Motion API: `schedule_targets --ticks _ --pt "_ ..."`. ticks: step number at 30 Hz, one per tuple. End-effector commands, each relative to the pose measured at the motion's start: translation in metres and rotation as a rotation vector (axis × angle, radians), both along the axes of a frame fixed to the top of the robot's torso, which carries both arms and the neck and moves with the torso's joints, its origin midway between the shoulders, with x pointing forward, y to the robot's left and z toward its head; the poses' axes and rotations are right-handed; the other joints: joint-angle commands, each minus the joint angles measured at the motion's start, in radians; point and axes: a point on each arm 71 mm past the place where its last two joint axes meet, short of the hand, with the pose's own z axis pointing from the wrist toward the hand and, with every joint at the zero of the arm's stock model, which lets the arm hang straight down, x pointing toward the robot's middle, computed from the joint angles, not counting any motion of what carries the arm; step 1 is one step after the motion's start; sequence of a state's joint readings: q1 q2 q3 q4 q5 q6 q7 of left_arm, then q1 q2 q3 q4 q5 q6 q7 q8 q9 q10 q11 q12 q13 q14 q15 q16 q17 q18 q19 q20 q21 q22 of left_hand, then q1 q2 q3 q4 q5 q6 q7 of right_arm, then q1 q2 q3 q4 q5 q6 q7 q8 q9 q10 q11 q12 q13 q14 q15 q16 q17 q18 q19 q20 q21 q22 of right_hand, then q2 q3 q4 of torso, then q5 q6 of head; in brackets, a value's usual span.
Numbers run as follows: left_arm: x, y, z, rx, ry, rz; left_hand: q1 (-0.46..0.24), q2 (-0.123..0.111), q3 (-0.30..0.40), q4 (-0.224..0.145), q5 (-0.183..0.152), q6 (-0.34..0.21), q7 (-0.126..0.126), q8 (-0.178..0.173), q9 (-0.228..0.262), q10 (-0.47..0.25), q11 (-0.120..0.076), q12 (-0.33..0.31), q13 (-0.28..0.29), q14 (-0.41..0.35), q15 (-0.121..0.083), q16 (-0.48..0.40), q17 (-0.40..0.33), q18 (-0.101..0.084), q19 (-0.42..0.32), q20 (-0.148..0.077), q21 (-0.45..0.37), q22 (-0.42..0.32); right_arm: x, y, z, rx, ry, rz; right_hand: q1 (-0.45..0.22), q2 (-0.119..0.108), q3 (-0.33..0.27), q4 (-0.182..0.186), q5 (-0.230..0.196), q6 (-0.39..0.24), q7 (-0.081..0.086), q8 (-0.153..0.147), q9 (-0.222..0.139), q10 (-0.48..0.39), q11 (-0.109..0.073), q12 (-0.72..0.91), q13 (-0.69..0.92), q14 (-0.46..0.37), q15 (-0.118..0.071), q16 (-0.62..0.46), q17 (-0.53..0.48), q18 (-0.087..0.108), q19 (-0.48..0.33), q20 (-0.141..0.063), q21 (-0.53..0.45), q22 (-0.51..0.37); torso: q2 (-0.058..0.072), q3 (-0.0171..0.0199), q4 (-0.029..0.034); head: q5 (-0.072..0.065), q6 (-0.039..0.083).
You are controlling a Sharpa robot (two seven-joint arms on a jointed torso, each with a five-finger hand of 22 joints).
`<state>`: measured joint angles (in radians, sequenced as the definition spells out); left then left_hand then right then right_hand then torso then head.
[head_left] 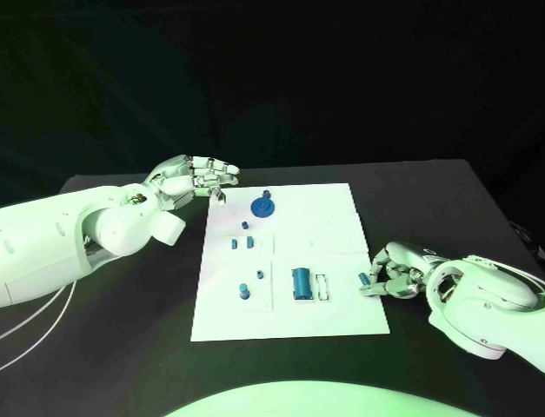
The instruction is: Assemble the parts on the task board
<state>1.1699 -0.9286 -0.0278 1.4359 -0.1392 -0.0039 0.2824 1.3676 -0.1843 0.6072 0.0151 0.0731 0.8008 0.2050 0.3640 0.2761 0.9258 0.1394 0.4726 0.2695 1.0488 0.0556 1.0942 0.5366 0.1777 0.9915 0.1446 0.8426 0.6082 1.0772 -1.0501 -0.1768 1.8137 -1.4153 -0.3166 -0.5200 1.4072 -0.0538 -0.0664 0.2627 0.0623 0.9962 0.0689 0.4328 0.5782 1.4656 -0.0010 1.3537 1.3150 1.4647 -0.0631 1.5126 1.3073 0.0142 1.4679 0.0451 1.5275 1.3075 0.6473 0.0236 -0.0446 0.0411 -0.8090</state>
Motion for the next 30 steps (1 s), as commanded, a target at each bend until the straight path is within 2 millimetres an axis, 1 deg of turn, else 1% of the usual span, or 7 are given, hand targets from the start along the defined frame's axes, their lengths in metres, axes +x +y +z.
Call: schedule_targets --ticks 1,5,10,14,17,21,30 --pt "-0.001 -0.002 0.001 -0.011 -0.001 -0.017 -0.009 0.001 0.005 0.004 -0.001 -0.009 0.010 0.003 -0.001 -0.010 0.000 0.004 -0.002 -0.006 0.003 -0.006 -0.001 0.007 -0.002 0.003 -0.002 0.001 -0.004 0.000 -0.010 -0.058 0.034 0.024 0.083 0.047 0.030 -0.008 -0.002 0.005 -0.008 -0.021 -0.016 0.013 -0.012 -0.005 0.140 0.083 -0.011 0.003 0.147 -0.006 0.086 -0.007 0.003 0.252 0.000 -0.0003 0.0001 -0.002 -0.002" --pt "-0.001 -0.002 0.001 -0.011 -0.001 -0.018 -0.009 0.001 0.005 0.004 -0.001 -0.009 0.010 0.003 -0.001 -0.010 0.000 0.004 -0.002 -0.006 0.003 -0.006 -0.001 0.007 -0.002 0.003 -0.002 0.001 -0.002 0.001 -0.012 -0.073 0.025 0.031 0.139 0.040 0.099 -0.023 0.018 0.014 -0.010 -0.036 -0.028 0.010 -0.014 -0.008 0.139 0.083 -0.013 0.002 0.146 -0.005 0.086 -0.010 0.002 0.252 0.000 -0.0012 -0.0001 -0.002 -0.002" --pt "-0.001 -0.002 0.001 -0.010 0.001 -0.019 -0.009 0.001 0.005 0.004 -0.001 -0.009 0.010 0.003 -0.001 -0.010 0.000 0.004 -0.002 -0.006 0.003 -0.006 -0.001 0.007 -0.002 0.003 -0.002 0.001 -0.001 0.005 -0.013 -0.080 0.024 0.040 0.156 -0.002 0.199 -0.026 0.098 0.026 -0.010 -0.048 -0.037 0.008 -0.014 -0.011 0.139 0.082 -0.013 0.001 0.145 -0.005 0.086 -0.011 0.001 0.251 -0.002 -0.0007 -0.0013 -0.002 0.002" --pt "-0.001 -0.002 0.001 -0.009 0.004 -0.022 -0.010 0.001 0.005 0.005 -0.001 -0.009 0.010 0.003 -0.002 -0.010 0.000 0.004 -0.002 -0.006 0.003 -0.006 -0.001 0.007 -0.002 0.004 -0.002 0.001 -0.001 0.009 -0.013 -0.065 0.034 0.039 0.087 -0.093 0.429 -0.053 0.142 0.038 -0.008 -0.043 -0.025 0.010 -0.009 -0.011 0.141 0.083 -0.011 0.000 0.146 -0.005 0.085 -0.009 0.002 0.252 -0.002 0.0001 0.0001 -0.004 0.002" --pt "-0.001 -0.002 0.001 -0.008 0.004 -0.022 -0.010 0.001 0.005 0.005 -0.001 -0.010 0.010 0.003 -0.002 -0.011 0.000 0.004 -0.002 -0.006 0.004 -0.006 -0.001 0.007 -0.002 0.004 -0.002 0.001 -0.002 0.013 -0.012 -0.027 0.040 0.023 0.031 -0.124 0.519 -0.091 0.150 0.032 -0.006 -0.031 -0.009 0.012 -0.013 -0.010 0.142 0.083 -0.011 0.000 0.146 -0.005 0.086 -0.008 0.002 0.252 -0.001 0.0007 -0.0004 -0.003 0.003" --pt "-0.001 -0.001 0.000 -0.008 0.004 -0.021 -0.010 0.001 0.005 0.005 -0.001 -0.010 0.010 0.003 -0.002 -0.011 0.000 0.004 -0.002 -0.006 0.004 -0.006 -0.001 0.007 -0.002 0.004 -0.002 0.001 -0.002 0.019 -0.006 0.070 0.033 -0.024 -0.036 -0.136 0.590 -0.129 0.198 0.019 -0.008 -0.016 0.014 0.016 -0.013 -0.008 0.143 0.083 -0.012 0.000 0.147 -0.007 0.089 -0.009 0.009 0.254 -0.001 0.0009 -0.0020 -0.002 0.004" --pt "-0.002 -0.004 0.001 -0.010 0.004 -0.030 -0.009 0.001 0.007 0.004 0.000 -0.011 0.010 0.003 -0.002 -0.012 0.000 0.004 -0.002 -0.008 0.003 -0.006 -0.001 0.007 -0.003 0.004 -0.002 0.001 -0.003 0.040 0.013 0.176 0.000 -0.007 -0.086 -0.135 0.625 -0.153 0.221 0.009 -0.011 -0.003 0.033 0.020 -0.015 -0.006 0.144 0.084 -0.014 0.002 0.149 -0.009 0.092 -0.011 0.017 0.256 0.001 -0.0002 0.0007 -0.006 0.004"
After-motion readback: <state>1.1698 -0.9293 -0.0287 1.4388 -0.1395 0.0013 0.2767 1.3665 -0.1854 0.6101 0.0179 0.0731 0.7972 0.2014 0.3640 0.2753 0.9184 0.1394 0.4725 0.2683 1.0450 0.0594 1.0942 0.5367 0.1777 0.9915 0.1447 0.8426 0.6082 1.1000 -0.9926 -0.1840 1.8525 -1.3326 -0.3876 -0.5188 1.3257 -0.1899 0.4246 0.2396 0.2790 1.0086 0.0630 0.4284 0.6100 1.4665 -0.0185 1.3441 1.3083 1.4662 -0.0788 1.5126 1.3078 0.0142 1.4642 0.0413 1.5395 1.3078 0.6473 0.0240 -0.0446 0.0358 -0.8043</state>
